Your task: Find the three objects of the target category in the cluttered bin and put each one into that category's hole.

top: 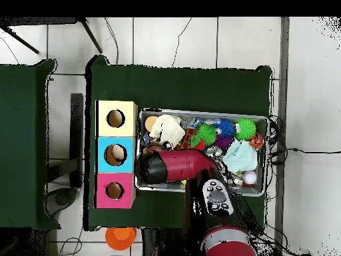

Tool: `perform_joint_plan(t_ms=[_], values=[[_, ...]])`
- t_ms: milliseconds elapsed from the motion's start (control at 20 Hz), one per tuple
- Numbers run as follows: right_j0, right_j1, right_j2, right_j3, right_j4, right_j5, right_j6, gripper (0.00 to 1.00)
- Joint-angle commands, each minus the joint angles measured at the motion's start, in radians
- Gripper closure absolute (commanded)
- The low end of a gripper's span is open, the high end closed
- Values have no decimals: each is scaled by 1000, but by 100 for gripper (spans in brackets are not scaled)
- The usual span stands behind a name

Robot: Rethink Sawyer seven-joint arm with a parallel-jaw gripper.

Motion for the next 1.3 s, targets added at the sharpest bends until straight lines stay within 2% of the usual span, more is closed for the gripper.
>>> perform_joint_plan(t_ms=[50, 500, 950, 1300], values=[[-42, 58, 103, 22, -41, -36, 58, 0], [-59, 54, 124, 48, -32, -33, 76, 0], [-82, 82, 154, 51, -19, -10, 71, 0], [-117, 144, 202, 46, -22, 10, 46, 0]])
